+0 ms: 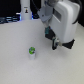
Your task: Open the kcup holder, insert the kcup into the holder, and close the kcup holder
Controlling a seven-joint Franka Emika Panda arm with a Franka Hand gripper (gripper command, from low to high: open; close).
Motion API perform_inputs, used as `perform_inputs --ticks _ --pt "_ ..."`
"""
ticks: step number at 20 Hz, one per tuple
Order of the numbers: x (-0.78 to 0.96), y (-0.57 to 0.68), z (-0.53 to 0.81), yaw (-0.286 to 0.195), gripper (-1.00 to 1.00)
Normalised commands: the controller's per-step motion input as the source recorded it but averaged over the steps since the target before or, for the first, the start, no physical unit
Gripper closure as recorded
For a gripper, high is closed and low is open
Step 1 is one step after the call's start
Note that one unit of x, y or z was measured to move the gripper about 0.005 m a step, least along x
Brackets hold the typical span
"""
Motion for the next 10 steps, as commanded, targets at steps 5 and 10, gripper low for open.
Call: perform_inputs --ticks 5,10 --pt "-0.3 -0.35 -0.12 -0.286 -1.0" --pt "-0.33 -0.39 -0.24 -0.276 -1.0"
